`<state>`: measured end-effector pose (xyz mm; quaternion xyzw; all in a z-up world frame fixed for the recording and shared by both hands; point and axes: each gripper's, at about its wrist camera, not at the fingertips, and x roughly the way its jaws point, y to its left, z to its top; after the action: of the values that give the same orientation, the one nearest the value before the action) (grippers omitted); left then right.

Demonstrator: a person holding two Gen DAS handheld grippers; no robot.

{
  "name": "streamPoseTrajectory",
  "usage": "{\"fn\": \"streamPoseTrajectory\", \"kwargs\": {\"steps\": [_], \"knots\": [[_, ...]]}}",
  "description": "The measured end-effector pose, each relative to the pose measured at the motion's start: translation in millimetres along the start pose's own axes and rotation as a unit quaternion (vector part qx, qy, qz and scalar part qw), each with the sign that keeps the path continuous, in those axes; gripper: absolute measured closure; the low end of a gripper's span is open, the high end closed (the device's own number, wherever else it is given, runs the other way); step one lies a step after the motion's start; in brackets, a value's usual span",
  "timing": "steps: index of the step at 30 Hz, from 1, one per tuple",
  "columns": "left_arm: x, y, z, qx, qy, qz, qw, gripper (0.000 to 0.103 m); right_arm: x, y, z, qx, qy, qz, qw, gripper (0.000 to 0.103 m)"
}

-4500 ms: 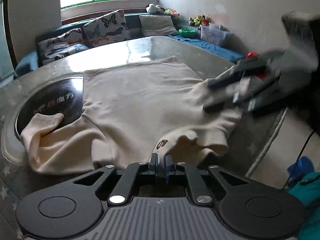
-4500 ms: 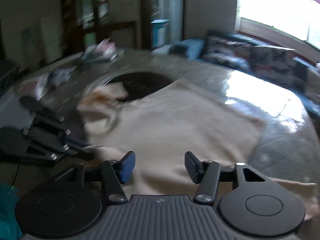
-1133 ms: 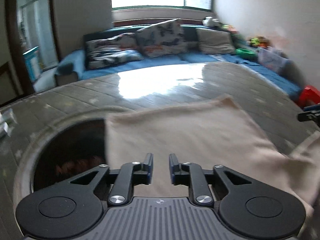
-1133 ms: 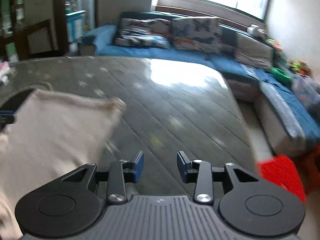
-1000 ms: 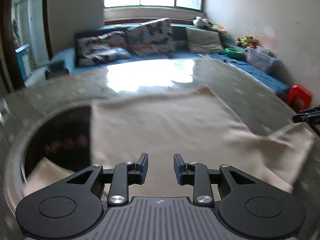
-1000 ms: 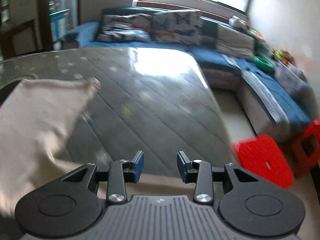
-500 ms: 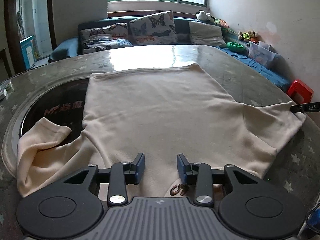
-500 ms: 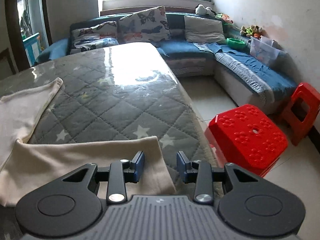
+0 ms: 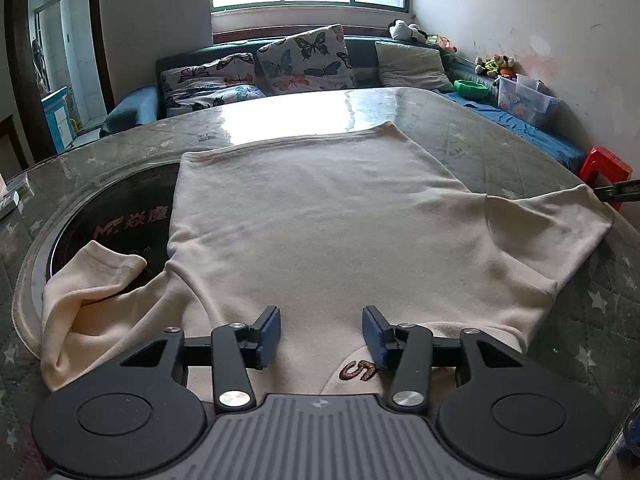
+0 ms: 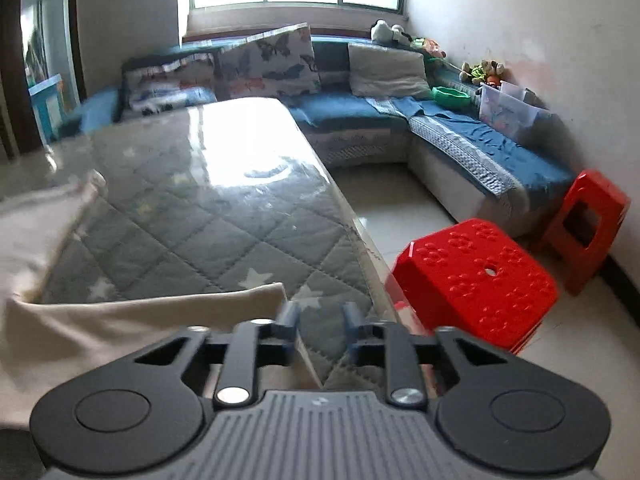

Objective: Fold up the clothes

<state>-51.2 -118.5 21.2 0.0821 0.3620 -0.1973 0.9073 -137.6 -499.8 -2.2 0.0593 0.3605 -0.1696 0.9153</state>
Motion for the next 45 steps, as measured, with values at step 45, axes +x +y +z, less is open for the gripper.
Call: {"fn": "streamPoseTrajectory", "kwargs": {"steps": [45], "knots": [[-27.4, 109.4, 1.7, -0.082, -0.031, 0.117, 0.9892, 0.046, -8.8, 87.6, 2.2, -0.093, 0.008, 0.092, 0.991, 0.059]]}}
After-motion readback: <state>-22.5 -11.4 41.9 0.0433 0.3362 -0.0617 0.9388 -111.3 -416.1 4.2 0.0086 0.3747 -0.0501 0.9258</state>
